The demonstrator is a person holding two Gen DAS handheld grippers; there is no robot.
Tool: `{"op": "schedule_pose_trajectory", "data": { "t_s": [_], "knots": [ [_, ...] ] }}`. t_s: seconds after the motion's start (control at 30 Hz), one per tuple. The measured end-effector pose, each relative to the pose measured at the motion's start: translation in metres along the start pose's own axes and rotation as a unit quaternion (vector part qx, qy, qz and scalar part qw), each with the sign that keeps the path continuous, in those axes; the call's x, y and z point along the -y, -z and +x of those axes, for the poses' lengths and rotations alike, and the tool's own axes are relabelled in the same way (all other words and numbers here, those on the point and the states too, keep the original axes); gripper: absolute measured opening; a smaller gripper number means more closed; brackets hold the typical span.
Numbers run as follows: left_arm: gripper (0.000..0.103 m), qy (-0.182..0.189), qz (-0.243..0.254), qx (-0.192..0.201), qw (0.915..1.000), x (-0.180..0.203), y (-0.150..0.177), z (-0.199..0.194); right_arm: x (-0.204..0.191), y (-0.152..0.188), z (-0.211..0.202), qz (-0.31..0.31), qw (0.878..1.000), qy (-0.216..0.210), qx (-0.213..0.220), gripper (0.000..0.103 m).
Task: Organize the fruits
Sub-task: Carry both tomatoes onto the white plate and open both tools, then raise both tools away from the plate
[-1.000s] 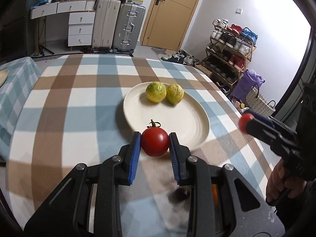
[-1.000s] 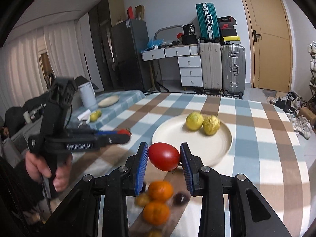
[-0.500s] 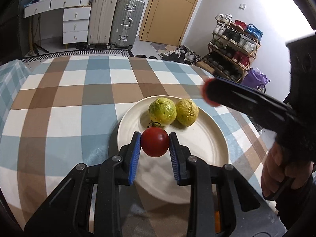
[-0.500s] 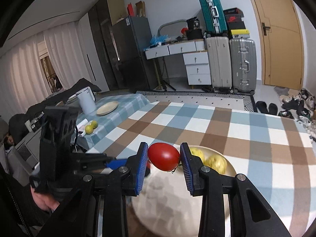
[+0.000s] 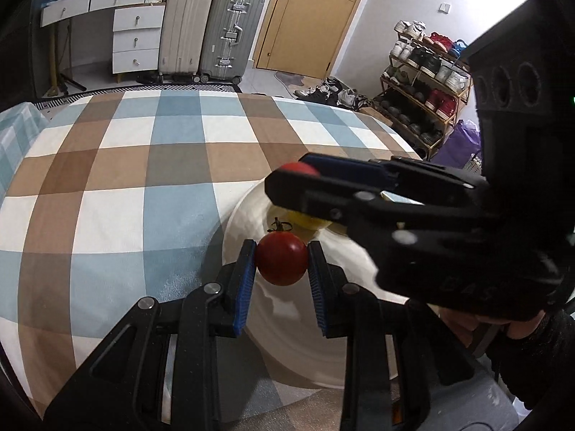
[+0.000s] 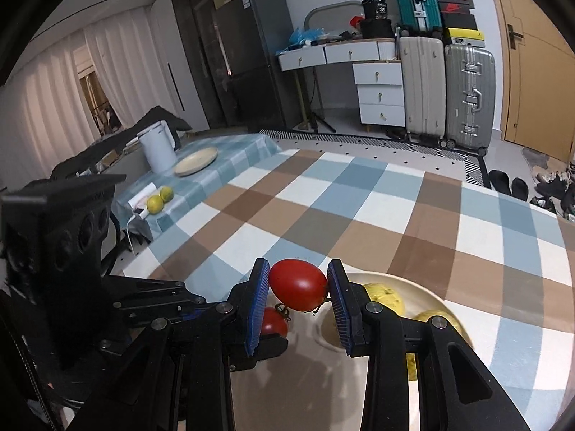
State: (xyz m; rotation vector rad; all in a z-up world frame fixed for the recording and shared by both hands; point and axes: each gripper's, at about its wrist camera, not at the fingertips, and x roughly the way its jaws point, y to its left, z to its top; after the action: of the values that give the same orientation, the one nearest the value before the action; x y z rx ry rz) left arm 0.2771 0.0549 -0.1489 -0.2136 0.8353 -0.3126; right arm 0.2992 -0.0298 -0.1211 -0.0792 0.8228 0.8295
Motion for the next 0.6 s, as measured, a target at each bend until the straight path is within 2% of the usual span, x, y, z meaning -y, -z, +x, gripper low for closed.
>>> {"op": "schedule_pose_trajectory", "data": {
  "t_s": [0.43,0.6],
  "knots": [
    [0.028,-0.012,-0.002,0.008,0.9999,0.001,-0.002,-0.002,0.009,0.001,0.010,0.020,0.999,0.021,-0.017,0.036],
    [0.035,-0.015,-0.004,0.016,0.9997,0.007,-0.001,-0.018,0.011,-0.002,-0.015,0.033,0.999,0.020,0.006,0.046]
  ]
}}
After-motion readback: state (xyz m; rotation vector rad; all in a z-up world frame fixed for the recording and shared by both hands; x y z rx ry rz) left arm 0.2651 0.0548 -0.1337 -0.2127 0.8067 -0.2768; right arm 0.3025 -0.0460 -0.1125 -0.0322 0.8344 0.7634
